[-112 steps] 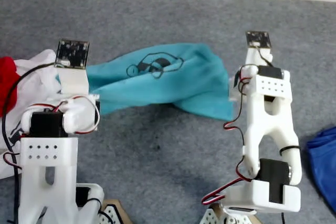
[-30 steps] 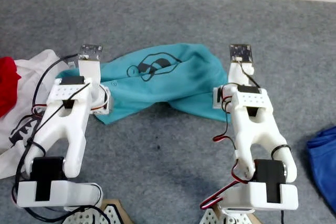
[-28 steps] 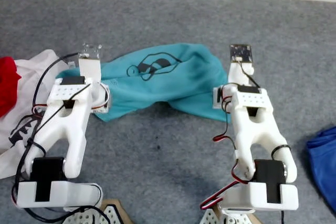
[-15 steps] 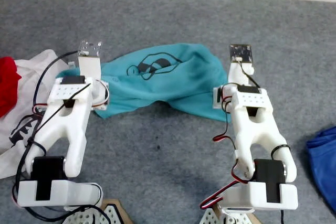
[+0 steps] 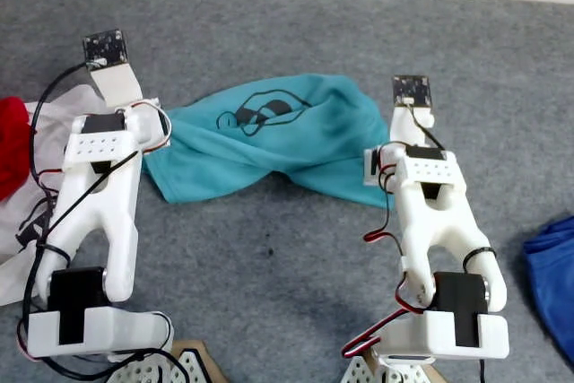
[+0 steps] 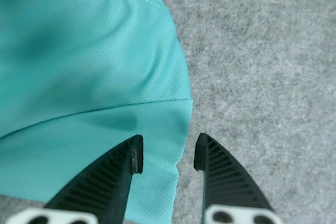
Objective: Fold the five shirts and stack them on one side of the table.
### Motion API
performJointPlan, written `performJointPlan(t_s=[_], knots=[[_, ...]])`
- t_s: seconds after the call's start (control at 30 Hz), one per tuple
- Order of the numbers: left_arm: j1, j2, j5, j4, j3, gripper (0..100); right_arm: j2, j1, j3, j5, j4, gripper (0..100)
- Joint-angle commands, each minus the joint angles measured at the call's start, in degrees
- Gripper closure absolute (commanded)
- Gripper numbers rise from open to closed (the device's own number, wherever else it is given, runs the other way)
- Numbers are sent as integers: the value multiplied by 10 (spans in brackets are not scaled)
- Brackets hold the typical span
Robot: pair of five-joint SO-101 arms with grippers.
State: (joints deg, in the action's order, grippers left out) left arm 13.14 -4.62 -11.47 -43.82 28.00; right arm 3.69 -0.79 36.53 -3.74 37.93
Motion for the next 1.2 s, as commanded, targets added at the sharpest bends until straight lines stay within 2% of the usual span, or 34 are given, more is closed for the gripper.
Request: performJointPlan(t_s=[0.0, 0.4, 0.63, 0.83, 0.9, 1.03, 1.17], knots=[[-7, -9, 45, -9, 22, 915, 28, -2, -2, 4, -8, 826], [5, -3, 54, 32, 17, 912, 28, -2, -2, 4, -8, 826], [5, -9, 55, -46, 36, 909, 28, -2, -2, 2, -8, 826], [5, -65, 54, -120, 31, 743, 28, -2, -2, 1, -8, 826], [4, -103, 54, -134, 46, 719, 28, -2, -2, 1, -8, 826], [-25, -161, 55, -128, 106, 754, 28, -2, -2, 1, -8, 826], [-37, -152, 56, -65, 145, 780, 28, -1, -2, 1, -8, 826]])
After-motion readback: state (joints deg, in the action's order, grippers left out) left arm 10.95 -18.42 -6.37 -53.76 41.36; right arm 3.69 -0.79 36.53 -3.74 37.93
